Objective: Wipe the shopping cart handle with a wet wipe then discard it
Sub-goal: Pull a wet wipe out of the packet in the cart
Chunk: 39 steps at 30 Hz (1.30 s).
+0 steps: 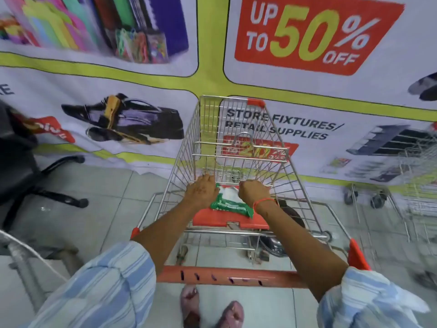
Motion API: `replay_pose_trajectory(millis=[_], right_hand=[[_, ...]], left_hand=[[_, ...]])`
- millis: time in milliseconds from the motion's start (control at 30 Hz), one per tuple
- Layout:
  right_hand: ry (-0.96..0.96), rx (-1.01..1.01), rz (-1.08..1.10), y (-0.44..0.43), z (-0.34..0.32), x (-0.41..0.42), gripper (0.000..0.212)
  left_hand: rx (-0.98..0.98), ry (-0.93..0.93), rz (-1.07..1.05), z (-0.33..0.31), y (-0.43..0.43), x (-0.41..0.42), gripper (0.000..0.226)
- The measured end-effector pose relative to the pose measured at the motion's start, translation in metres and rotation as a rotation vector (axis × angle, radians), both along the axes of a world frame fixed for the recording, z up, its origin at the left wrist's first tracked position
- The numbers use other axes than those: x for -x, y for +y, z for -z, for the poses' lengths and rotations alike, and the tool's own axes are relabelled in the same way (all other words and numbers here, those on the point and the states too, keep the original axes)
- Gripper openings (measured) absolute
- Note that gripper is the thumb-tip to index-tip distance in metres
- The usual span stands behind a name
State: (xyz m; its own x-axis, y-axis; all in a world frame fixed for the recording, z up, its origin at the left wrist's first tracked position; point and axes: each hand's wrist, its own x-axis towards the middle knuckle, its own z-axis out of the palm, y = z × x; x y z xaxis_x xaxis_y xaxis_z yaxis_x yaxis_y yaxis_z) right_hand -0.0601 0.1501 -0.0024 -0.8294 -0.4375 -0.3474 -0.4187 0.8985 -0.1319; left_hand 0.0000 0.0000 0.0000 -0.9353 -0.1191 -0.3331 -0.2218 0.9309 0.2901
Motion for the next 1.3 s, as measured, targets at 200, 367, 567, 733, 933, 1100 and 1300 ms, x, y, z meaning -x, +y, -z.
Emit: replay_pose_trajectory(millis=[200, 367, 567, 733, 933, 1100, 1300], right_hand=[[-0.128, -0.088, -0.062, -0.007, 0.019, 0.008, 0.022], [-0.103, -0.109, -0.087, -0.007, 0.027, 0.011, 0.022], [-0.06, -0.101, -0.082, -0.006, 0.033, 0.01, 0.023], [-0.05, -0.126, -0.128, -0.006, 0.031, 0.01, 0.023], [-0.111, -0.02, -0.049, -0.006, 0.02, 0.016, 0.021], [-0.192, 0.071, -0.02, -0.002, 0.005, 0.019, 0.016], [-0.184, 0.362, 0.222, 0.008, -0.011, 0.015, 0.021]], left_hand=[[-0.106, -0.155, -0.122, 0.013, 0.008, 0.006, 0.022], [-0.121, -0.164, -0.217, 0.026, 0.008, 0.005, 0.017], [-0.198, -0.138, -0.277, 0.031, 0.004, 0.009, 0.018], [-0.178, -0.167, -0.387, 0.042, 0.005, 0.01, 0.028], [-0.161, -0.195, -0.342, 0.041, 0.005, 0.011, 0.011], [-0.134, -0.212, -0.34, 0.037, 0.006, 0.01, 0.011], [-0.13, -0.223, -0.329, 0.031, 0.008, 0.008, 0.014]])
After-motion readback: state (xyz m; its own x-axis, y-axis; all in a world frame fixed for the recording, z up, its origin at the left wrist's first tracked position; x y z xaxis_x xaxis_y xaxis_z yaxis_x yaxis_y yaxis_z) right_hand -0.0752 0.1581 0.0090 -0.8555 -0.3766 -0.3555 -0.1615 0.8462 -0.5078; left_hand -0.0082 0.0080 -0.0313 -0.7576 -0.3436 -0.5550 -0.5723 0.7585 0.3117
